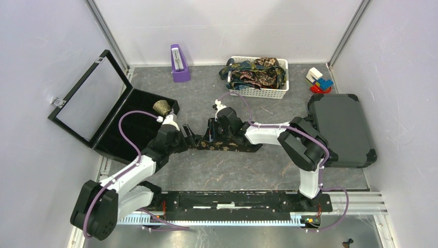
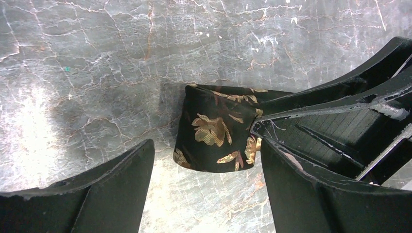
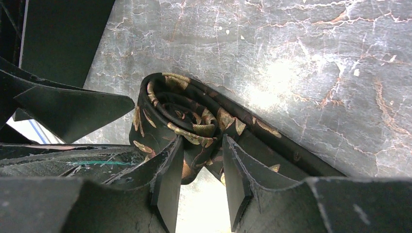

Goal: Roll the ties
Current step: Roll the tie at the center of the board.

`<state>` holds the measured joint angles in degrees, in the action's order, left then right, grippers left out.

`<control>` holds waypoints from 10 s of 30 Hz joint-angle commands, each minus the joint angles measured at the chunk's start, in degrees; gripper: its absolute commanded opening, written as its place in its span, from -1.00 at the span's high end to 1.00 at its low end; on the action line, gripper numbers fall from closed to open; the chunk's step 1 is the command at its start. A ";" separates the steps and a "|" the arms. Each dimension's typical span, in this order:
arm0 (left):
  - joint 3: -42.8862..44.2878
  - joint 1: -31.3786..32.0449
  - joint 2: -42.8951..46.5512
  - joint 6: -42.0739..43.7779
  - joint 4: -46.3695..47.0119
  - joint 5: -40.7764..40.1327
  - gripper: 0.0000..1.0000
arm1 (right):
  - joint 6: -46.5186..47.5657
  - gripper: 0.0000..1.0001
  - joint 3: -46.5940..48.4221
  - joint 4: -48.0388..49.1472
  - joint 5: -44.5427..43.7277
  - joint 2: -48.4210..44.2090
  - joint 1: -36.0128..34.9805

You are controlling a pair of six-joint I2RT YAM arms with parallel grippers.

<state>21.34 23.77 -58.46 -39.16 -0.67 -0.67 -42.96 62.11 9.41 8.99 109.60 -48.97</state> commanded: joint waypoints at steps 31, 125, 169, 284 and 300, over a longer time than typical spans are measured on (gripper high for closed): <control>-6.77 -5.14 -11.60 -1.62 24.48 13.69 -0.41 | 1.22 0.22 -1.72 2.23 0.82 2.72 1.42; 2.48 16.47 9.03 -5.99 -20.69 -22.93 0.74 | 3.94 0.29 -13.19 2.52 -6.00 -10.51 -3.23; 12.29 24.62 -1.66 -7.23 -31.03 -38.79 0.77 | -0.07 0.41 -9.18 13.18 2.66 -4.53 -6.76; 39.36 38.88 -39.76 -6.38 -37.09 -48.18 -0.57 | 7.74 0.38 -26.74 -9.29 -9.17 -49.13 7.07; 41.60 38.79 -28.72 -5.02 -41.50 -46.66 -0.91 | 7.47 0.36 -23.27 -9.27 -9.17 -45.96 7.10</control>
<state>61.23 62.28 -92.51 -46.41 -40.71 -47.20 -35.68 35.51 -0.99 -0.03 62.43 -42.11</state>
